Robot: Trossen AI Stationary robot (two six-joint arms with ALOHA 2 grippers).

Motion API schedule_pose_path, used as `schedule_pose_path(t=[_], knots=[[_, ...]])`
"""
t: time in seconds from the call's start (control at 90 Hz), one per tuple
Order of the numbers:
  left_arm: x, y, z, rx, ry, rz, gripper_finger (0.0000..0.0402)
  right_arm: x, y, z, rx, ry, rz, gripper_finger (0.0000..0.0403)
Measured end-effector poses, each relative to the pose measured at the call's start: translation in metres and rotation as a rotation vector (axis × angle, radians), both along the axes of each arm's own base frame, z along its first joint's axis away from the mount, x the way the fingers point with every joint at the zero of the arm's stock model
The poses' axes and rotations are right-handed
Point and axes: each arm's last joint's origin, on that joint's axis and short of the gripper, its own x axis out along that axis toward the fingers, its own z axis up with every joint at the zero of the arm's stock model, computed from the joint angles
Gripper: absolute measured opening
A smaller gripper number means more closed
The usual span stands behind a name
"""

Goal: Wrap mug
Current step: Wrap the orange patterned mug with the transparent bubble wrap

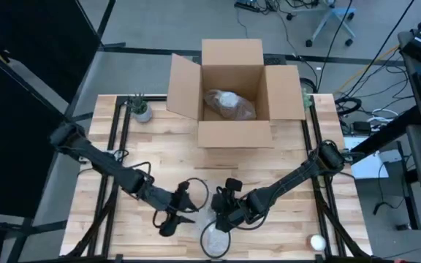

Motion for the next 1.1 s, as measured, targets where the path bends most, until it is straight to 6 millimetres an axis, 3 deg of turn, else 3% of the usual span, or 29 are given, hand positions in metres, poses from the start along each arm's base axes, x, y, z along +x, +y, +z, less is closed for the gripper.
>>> schedule_pose_path(t=[0.311, 0.667, 0.844, 1.1], knots=[[-0.017, -0.01, -0.048, -0.01, 0.142, 0.041, 0.0178, 0.001, 0.0, 0.0, -0.001, -0.006, 0.012, 0.0187], [-0.007, -0.023, -0.106, 0.014, 0.244, 0.061, 0.0178, 0.001, 0.001, 0.001, -0.002, -0.007, 0.014, 0.0187], [-0.001, -0.028, -0.107, -0.028, 0.181, 0.042, 0.0178, 0.001, 0.001, 0.001, -0.002, -0.008, 0.014, 0.0187], [0.004, -0.028, -0.102, 0.052, 0.069, -0.04, 0.0178, 0.001, 0.001, 0.001, -0.002, -0.008, 0.015, 0.0187]])
